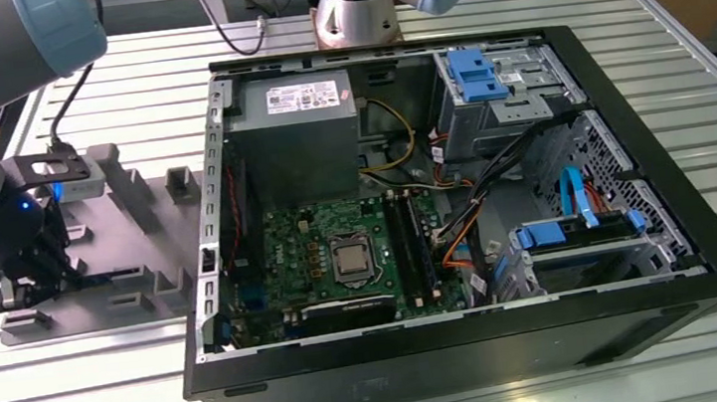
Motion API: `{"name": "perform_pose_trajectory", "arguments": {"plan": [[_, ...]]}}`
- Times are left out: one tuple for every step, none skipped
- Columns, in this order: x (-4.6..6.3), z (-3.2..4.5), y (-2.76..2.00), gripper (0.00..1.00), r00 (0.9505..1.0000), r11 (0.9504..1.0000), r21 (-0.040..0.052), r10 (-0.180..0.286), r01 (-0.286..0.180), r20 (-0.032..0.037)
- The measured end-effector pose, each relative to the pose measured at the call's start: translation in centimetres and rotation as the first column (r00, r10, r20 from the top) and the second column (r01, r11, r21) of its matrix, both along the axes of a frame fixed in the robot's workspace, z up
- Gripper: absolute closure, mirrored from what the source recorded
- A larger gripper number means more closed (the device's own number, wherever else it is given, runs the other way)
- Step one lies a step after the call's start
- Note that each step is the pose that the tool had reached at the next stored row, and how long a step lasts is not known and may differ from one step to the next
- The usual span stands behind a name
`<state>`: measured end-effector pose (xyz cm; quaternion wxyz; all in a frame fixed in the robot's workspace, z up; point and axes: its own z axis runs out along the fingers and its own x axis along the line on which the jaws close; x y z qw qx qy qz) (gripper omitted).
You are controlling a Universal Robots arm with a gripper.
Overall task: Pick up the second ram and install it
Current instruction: 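Pick up the second ram and move it above second insertion slot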
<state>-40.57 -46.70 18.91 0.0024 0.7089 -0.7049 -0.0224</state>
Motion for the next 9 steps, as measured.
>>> {"name": "perform_pose_trajectory", "arguments": {"plan": [[0.0, 0.0, 0.0, 0.86, 1.0, 1.0, 0.0, 0.0, 0.0, 0.0], [0.0, 0.0, 0.0, 0.86, 1.0, 1.0, 0.0, 0.0, 0.0, 0.0], [0.0, 0.0, 0.0, 0.86, 1.0, 1.0, 0.0001, 0.0, 0.0, 0.0002], [0.0, 0.03, 0.0, 0.86, 1.0, 1.0, 0.0002, 0.0, 0.0, 0.0003], [0.0, 0.11, 0.0, 0.86, 1.0, 1.0, 0.0001, 0.0, 0.0, 0.0002], [0.0, 0.24, 0.0, 0.86, 1.0, 1.0, 0.0, 0.0, 0.0, 0.0], [0.0, 0.38, 0.0, 0.86, 1.0, 1.0, 0.0, 0.0, 0.0, 0.0001], [0.0, 0.55, 0.0, 0.86, 1.0, 1.0, 0.0001, 0.0, 0.0, 0.0001], [0.0, 0.74, 0.0, 0.86, 1.0, 1.0, 0.0, 0.0, 0.0, 0.0]]}}
